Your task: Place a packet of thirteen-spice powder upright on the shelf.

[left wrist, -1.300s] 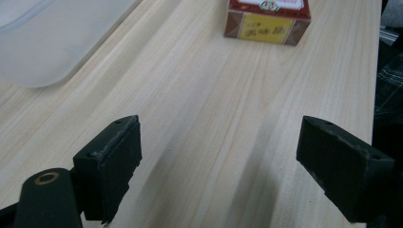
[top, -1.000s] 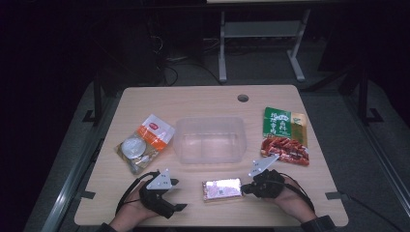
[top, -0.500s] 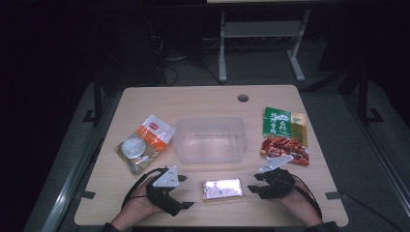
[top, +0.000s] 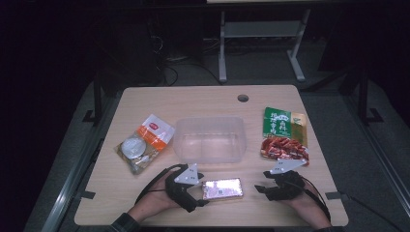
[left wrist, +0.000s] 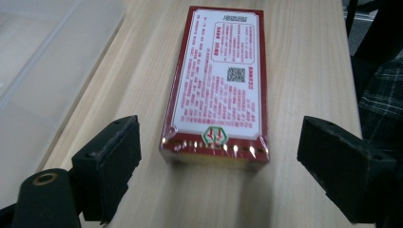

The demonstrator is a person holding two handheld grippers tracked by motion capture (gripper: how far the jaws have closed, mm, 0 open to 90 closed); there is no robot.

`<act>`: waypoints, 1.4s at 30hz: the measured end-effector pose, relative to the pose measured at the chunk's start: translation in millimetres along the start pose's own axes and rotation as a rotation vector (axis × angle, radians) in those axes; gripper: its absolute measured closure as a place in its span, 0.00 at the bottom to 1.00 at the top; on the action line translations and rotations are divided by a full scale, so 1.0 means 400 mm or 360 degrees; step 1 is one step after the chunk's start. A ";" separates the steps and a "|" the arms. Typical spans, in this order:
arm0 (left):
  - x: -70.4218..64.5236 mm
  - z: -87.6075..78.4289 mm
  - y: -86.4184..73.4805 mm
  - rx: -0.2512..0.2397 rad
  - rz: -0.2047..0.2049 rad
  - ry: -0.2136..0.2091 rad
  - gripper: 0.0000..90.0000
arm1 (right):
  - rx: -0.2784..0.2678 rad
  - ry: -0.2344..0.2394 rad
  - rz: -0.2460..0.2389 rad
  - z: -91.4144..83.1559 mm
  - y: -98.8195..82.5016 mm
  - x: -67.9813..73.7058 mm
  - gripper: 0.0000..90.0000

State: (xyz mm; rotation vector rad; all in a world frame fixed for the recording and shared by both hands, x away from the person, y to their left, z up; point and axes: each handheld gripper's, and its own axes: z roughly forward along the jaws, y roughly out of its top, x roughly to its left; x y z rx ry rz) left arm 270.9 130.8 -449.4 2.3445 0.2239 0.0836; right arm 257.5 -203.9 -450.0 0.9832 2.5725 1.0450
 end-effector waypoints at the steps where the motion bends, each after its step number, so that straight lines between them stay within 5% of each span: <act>1: 0.001 0.007 0.002 -0.0003 0.0005 -0.0012 0.17 | 0.0001 0.0002 -0.0009 0.001 0.001 0.000 0.43; 7: 0.002 0.033 0.004 0.0066 0.0055 -0.0028 0.24 | -0.0005 0.0000 -0.0023 0.006 0.004 -0.001 0.43; 29: 0.012 0.038 -0.005 0.0076 0.0046 -0.0065 0.35 | -0.0016 -0.0015 -0.0023 0.007 0.002 -0.009 0.43; 42: 0.042 -0.003 0.015 0.0037 0.0015 -0.0131 0.36 | -0.0030 -0.0022 -0.0024 0.001 0.002 -0.008 0.43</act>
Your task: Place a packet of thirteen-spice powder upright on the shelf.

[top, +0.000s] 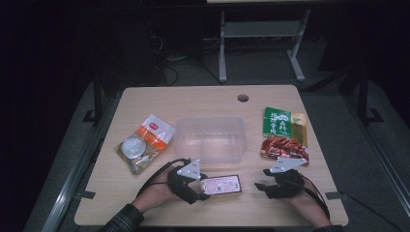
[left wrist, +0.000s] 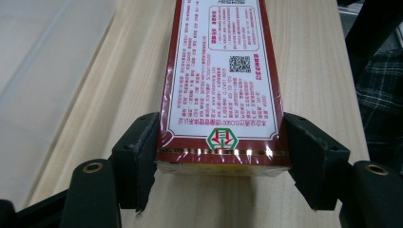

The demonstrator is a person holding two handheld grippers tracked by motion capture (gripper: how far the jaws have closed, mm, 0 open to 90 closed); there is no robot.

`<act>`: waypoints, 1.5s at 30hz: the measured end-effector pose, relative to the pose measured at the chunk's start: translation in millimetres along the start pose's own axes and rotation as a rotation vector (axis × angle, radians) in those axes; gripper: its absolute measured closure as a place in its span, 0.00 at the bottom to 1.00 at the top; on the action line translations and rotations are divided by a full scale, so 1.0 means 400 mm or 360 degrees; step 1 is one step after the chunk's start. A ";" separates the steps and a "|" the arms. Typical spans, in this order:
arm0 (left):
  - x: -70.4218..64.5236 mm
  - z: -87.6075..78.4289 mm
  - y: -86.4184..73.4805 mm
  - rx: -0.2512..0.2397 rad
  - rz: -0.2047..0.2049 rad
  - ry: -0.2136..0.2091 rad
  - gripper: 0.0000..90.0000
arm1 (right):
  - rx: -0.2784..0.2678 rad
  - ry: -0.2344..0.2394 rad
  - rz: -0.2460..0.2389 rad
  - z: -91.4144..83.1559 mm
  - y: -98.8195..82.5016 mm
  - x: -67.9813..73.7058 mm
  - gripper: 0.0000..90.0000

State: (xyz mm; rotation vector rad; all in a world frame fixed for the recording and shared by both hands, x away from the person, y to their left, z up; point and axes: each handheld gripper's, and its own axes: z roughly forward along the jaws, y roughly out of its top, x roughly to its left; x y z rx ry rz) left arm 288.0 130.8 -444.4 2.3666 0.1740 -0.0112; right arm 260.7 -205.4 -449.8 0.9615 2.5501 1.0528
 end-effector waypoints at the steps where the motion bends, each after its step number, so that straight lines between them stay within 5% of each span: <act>1: 0.002 -0.003 0.002 0.0009 0.0007 -0.0004 0.36 | -0.0006 0.0001 0.0002 -0.001 0.000 0.001 0.43; 17: 0.054 -0.058 0.051 -0.0028 0.0033 0.0027 0.36 | -0.0045 0.0015 -0.0009 -0.005 0.000 0.004 0.43; 33: 0.160 -0.144 0.119 -0.0079 0.0026 0.0107 0.36 | -0.0041 0.0039 -0.0028 -0.002 0.000 0.004 0.43; 45: 0.248 -0.152 0.174 -0.0059 0.0050 0.0143 0.36 | -0.0051 0.0045 -0.0021 -0.003 0.000 0.003 0.43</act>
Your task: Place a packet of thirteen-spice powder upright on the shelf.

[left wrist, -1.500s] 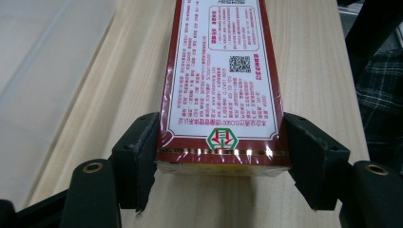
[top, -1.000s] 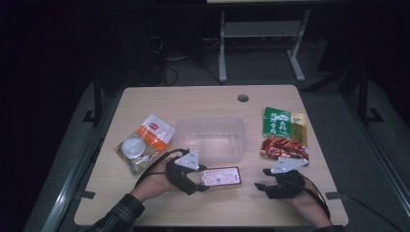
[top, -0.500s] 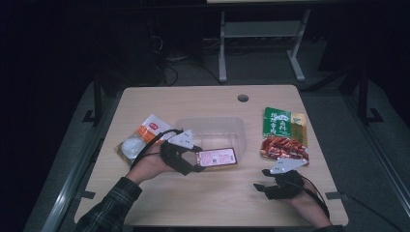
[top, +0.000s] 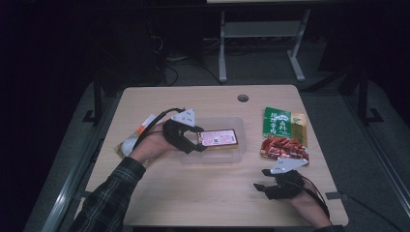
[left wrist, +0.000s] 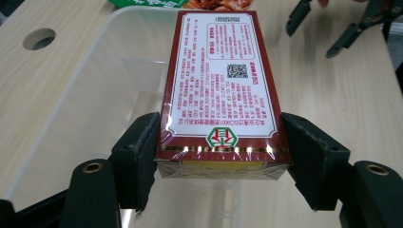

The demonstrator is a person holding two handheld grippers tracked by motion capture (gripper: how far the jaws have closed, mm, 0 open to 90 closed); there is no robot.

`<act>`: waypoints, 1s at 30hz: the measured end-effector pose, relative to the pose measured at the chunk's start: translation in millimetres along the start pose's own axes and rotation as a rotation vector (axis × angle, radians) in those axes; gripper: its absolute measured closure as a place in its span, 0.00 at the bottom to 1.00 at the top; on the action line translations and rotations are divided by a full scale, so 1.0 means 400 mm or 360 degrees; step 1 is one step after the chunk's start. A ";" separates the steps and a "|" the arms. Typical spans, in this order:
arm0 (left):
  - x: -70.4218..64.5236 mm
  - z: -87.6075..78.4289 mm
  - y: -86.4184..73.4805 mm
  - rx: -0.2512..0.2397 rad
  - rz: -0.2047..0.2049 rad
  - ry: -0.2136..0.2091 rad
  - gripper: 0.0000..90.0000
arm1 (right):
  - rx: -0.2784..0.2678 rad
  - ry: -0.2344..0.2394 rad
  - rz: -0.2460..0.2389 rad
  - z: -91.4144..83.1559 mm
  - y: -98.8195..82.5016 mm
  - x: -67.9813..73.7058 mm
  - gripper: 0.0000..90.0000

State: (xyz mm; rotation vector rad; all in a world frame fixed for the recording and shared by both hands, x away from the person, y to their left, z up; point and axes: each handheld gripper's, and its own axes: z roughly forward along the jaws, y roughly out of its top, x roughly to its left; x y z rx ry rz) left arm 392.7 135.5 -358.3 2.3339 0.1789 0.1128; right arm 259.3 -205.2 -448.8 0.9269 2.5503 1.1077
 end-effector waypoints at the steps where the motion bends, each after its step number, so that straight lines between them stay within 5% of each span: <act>1: 0.007 0.003 0.004 0.0004 0.0002 -0.0012 0.36 | 0.0002 0.0001 -0.0004 0.000 0.000 -0.001 0.43; 12: 0.066 0.049 0.041 0.0080 0.0033 -0.0037 0.36 | -0.0004 0.0013 0.0025 -0.002 -0.003 -0.005 0.43; 30: 0.094 0.074 0.083 -0.0039 0.0008 -0.0046 0.36 | -0.0010 0.0020 0.0020 -0.002 -0.002 -0.005 0.43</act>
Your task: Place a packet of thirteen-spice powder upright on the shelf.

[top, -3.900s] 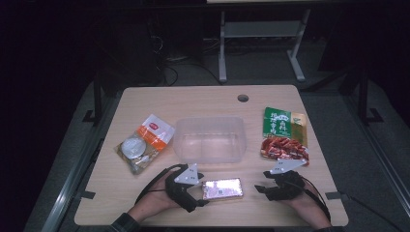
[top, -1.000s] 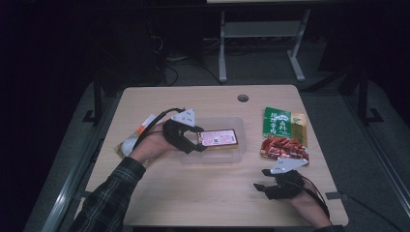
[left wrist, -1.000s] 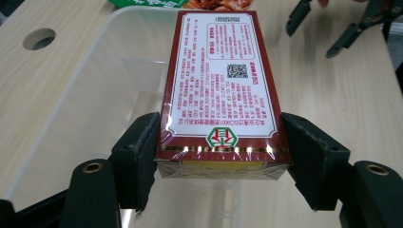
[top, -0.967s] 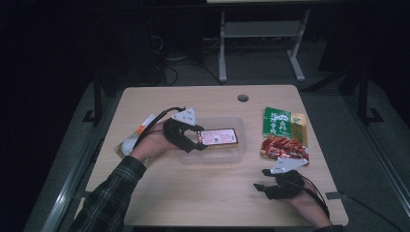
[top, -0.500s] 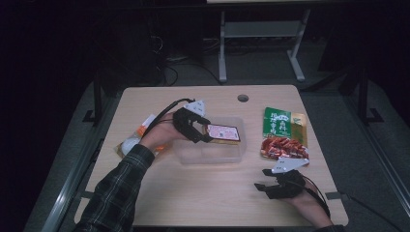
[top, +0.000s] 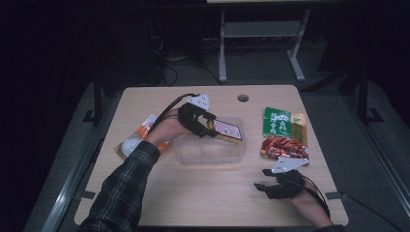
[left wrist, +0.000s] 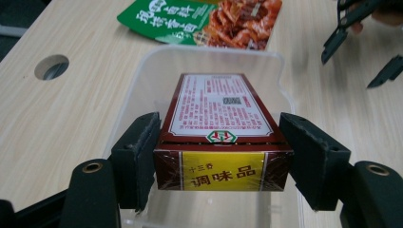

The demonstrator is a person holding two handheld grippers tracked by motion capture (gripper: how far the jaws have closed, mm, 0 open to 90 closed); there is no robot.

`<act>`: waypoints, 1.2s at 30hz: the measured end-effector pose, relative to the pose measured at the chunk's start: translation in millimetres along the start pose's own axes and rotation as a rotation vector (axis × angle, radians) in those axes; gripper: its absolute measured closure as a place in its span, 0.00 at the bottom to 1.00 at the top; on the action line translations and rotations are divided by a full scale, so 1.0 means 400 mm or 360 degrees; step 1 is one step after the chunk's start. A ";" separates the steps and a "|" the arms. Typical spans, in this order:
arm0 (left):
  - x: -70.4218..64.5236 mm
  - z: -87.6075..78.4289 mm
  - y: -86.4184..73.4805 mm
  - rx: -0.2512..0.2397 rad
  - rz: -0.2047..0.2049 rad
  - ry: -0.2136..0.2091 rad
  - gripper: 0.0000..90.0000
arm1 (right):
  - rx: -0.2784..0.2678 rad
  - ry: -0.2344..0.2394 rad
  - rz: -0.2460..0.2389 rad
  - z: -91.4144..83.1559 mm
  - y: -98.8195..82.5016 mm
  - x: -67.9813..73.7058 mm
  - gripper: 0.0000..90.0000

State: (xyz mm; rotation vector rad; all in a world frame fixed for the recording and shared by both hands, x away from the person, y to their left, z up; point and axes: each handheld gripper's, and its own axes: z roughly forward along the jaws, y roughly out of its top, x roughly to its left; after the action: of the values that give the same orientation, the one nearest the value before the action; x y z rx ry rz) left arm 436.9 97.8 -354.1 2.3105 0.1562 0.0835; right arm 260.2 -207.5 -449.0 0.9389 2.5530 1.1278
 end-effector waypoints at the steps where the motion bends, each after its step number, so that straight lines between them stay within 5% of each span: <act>1: 0.002 0.002 0.001 -0.0010 0.0001 0.0002 0.36 | 0.0000 0.0001 0.0000 0.000 0.000 0.000 0.43; 10: 0.011 0.014 0.012 -0.0114 -0.0025 -0.0013 0.35 | 0.0005 0.0008 0.0003 0.001 0.000 0.000 0.43; 36: 0.013 0.082 0.083 -0.0199 0.0017 -0.0050 0.35 | -0.0002 0.0028 -0.0009 0.004 0.003 0.002 0.42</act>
State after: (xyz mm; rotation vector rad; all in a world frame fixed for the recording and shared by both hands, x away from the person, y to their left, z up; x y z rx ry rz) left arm 448.5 52.2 -351.8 2.1872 0.1193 0.0606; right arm 260.6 -205.4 -449.1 0.9251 2.5667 1.1414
